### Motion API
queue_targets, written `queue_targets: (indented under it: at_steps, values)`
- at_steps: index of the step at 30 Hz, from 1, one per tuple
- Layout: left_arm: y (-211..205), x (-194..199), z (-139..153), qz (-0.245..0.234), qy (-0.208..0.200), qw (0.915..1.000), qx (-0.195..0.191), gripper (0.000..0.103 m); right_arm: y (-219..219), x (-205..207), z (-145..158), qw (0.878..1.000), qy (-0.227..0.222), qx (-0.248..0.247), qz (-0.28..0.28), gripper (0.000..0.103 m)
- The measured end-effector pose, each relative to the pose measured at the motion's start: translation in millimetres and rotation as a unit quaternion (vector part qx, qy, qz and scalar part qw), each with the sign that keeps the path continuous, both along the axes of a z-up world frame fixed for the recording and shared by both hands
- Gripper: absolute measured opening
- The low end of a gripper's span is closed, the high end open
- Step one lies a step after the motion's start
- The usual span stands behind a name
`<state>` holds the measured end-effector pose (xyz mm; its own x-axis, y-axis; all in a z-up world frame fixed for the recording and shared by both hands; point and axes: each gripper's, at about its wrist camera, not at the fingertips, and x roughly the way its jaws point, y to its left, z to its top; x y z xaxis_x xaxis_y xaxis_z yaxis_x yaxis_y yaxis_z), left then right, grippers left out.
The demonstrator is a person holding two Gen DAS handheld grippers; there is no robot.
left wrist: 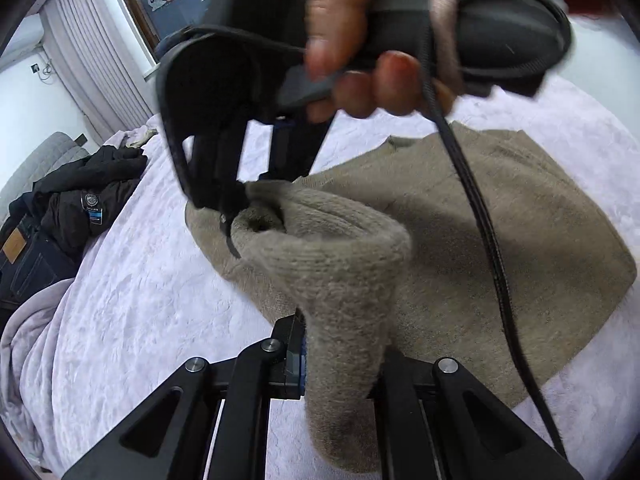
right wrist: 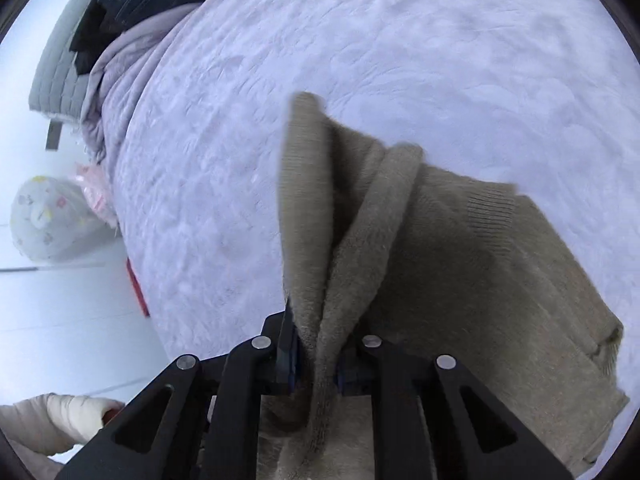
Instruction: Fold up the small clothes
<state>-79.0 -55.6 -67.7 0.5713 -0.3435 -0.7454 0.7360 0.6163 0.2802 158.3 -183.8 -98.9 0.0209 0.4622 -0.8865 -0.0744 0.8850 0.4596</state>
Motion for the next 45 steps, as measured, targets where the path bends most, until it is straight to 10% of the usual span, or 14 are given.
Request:
queue_targets:
  at_steps: [15,23,29,33,38,45]
  values:
    - [-84.8,-104.9,74.6,-0.198,-0.017,0.9774,-0.071,0.010,-165.6,-186.1,105.5,0.945,-0.202,0.103,-0.236,0.013]
    - [-134.7,-162.5,7.3,-0.273,0.028,0.9616,0.003,0.010,-234.8,-276.0,19.9,0.916,-0.145,0.076,-0.366,0.015]
    - [-134.7,-168.3,-3.9,-0.270,0.050,0.9615,0.015,0.011,-255.2,-298.5,-38.9,0.887,-0.122,0.129,-0.427,0.024]
    - [-119.1,-156.5,2.0,-0.260,0.069,0.9630,0.006,0.070,-256.7,-302.1,-32.1,0.887,-0.108,0.107,-0.436,0.046]
    - [-81.8,-130.5,19.5,-0.246,0.091,0.9649,-0.006,0.070,-250.4,-338.0,4.0,0.873,-0.122,0.055,-0.469,0.048]
    - [-57.2,-64.1,26.9,-0.155,0.130,0.9794,-0.012,0.070,-210.7,-391.9,21.2,0.853,-0.124,0.124,-0.492,0.048]
